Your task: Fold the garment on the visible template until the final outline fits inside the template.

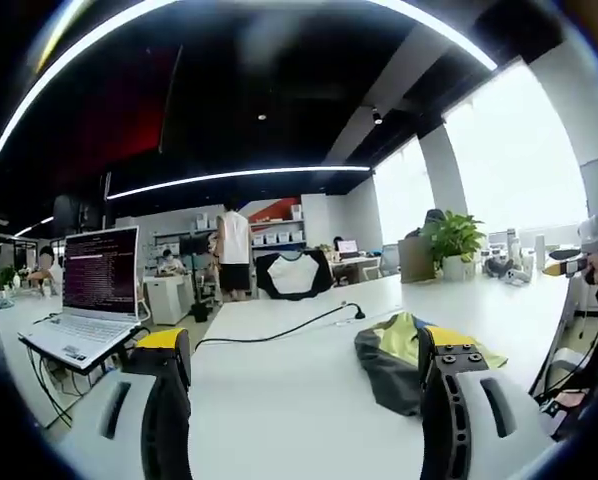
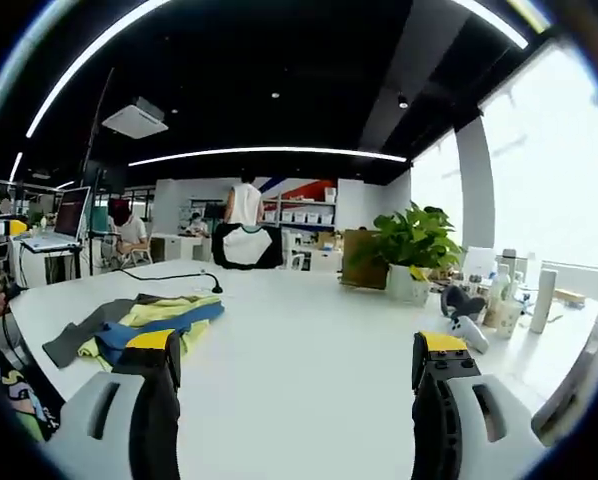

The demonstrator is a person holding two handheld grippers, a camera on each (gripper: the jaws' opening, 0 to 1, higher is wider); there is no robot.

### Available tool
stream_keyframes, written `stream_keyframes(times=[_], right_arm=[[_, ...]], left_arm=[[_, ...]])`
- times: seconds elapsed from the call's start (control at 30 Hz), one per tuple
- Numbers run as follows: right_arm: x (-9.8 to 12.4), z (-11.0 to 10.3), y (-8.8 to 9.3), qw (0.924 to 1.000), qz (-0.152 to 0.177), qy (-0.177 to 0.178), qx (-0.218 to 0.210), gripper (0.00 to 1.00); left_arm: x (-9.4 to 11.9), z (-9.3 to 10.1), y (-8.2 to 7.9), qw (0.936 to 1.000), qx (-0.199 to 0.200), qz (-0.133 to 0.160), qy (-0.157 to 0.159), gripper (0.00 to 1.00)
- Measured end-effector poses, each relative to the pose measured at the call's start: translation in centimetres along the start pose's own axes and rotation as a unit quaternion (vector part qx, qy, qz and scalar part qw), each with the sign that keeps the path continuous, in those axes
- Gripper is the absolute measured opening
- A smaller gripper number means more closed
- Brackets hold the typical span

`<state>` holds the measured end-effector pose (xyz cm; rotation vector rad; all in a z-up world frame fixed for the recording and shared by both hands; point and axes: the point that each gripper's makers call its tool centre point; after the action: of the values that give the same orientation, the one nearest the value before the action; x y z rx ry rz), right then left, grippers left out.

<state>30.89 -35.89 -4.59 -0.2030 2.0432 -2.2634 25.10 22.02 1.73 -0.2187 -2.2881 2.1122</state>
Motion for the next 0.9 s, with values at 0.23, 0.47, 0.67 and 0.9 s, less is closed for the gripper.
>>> stream_keyframes(times=[0.23, 0.47, 0.67, 0.9], right_arm=[[0.29, 0.56, -0.1, 0.9999, -0.001, 0.015, 0.002, 0.99], [0.11, 0.58, 0.16, 0.9999, -0.008, 0.012, -0.005, 0.99], [-0.01, 0.4, 0.31, 0.9999, -0.013, 0.007, -0.007, 0.99], [0.06, 0.32, 0.17, 0.9999, -0.01, 0.007, -0.004, 0.99]], left_arm=[[-0.03, -0.08, 0.24, 1.0, 0.003, -0.005, 0.001, 1.0], [-0.11, -0.01, 0.29, 1.0, 0.004, -0.007, 0.001, 1.0], [-0.19, -0.05, 0.32, 1.0, 0.003, -0.008, 0.001, 1.0], [-0.22, -0.14, 0.37, 1.0, 0.004, -0.009, 0.0, 1.0]])
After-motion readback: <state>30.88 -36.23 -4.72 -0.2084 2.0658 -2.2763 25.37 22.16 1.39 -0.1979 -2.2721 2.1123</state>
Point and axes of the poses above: the point that each gripper's makers call its tool centre point, and the gripper's own axes: x roughly backward along the fingers, z roughly to its right, y roughly out of its underside, and after that the axes turned 1 degree about x, right-handed
